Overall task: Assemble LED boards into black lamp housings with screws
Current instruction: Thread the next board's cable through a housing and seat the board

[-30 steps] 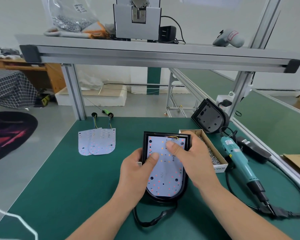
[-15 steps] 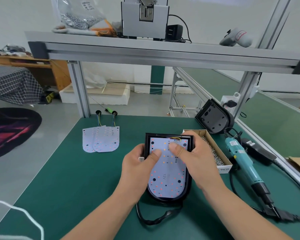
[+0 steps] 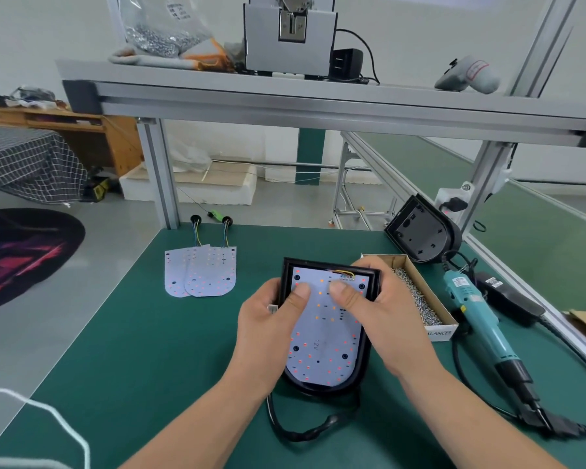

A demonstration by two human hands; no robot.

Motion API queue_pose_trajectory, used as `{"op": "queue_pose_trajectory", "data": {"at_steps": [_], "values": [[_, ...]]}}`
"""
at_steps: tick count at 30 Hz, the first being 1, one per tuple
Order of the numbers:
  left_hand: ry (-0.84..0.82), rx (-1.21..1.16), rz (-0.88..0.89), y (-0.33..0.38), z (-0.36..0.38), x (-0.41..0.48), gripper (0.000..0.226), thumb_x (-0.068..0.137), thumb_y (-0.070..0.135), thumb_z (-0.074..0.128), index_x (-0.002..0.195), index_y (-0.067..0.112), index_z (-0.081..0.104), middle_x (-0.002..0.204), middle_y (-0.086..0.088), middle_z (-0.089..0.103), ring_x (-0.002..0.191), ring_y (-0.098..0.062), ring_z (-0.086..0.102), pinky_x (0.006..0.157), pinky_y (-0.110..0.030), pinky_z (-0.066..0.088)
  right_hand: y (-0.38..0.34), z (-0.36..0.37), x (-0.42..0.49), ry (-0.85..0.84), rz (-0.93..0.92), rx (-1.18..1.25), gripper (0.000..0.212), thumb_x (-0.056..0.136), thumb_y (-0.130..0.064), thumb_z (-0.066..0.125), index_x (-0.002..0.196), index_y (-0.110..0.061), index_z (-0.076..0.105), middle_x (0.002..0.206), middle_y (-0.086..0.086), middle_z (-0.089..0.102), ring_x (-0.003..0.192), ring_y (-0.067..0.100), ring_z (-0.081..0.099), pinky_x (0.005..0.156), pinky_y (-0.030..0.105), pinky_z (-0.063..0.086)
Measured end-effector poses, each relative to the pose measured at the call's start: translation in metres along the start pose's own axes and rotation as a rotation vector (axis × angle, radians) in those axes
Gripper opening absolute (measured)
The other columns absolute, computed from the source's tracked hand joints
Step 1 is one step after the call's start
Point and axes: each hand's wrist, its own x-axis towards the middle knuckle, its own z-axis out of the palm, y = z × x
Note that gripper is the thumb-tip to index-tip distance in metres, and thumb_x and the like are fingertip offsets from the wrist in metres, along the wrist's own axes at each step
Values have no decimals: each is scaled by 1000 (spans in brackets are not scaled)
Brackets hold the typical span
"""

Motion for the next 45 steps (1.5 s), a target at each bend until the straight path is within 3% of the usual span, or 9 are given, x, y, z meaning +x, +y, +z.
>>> {"op": "queue_pose_trajectory", "data": {"at_steps": [9,12,17,22,25,28,34,39,45], "values": [[-7,45,-30,3,2,2,35,82,52,73,90,18,75,87,-31,69,74,-28,59,71,-51,57,-2,-2,6,110,27,-15,37,71,-44,89,103,-40,71,100,-10,77,90,12,75,76,27,60],[-30,82,-35,3,3,2,33,83,49,72,89,17,74,81,-27,68,69,-27,58,67,-55,56,-3,-7,9,104,-2,-24,26,71,-38,89,88,-33,71,84,-12,74,75,8,70,66,20,54],[-16,79,-81,-4,2,3,44,82,48,73,89,6,66,74,-9,51,69,-23,46,68,-40,41,2,-6,13,59,52,-11,30,67,-33,89,75,-19,63,72,-6,65,65,14,60,65,36,49],[100,21,-90,-4,-3,8,47,78,52,74,83,7,62,77,-6,50,72,-21,46,71,-39,42,5,-7,10,-55,159,109,42,80,-47,81,115,-25,71,111,-7,77,106,14,72,92,34,52],[180,-135,-150,-7,-12,15,53,74,51,80,89,4,59,92,-4,56,84,-23,49,81,-42,41,6,-21,8,-250,228,-240,79,68,-79,73,126,-27,62,115,-11,71,105,12,70,91,33,55],[207,-225,-199,-12,-19,17,40,78,46,82,95,13,66,100,-7,70,86,-28,61,86,-46,52,6,-37,4,-586,174,-700,76,63,-91,67,118,-38,61,107,-22,62,89,-10,62,72,12,44],[254,-334,-228,-12,-22,18,19,96,33,76,102,14,79,115,-9,80,105,-32,77,99,-56,60,7,-44,-4,-960,100,-654,45,73,-69,83,105,-38,75,114,-17,59,87,1,61,75,21,47],[65,-440,-458,2,-30,18,30,92,41,73,100,15,86,115,-12,80,95,-35,79,80,-48,65,18,-35,-1,-689,58,-750,14,82,-35,83,94,-28,78,100,-10,61,91,8,65,88,40,54],[-48,-323,-466,6,-24,11,58,85,42,75,126,1,73,120,-20,77,102,-41,77,81,-48,64,3,-54,1,-815,120,-584,50,81,-11,58,127,-27,67,114,-4,70,102,17,68,93,39,56]]}}
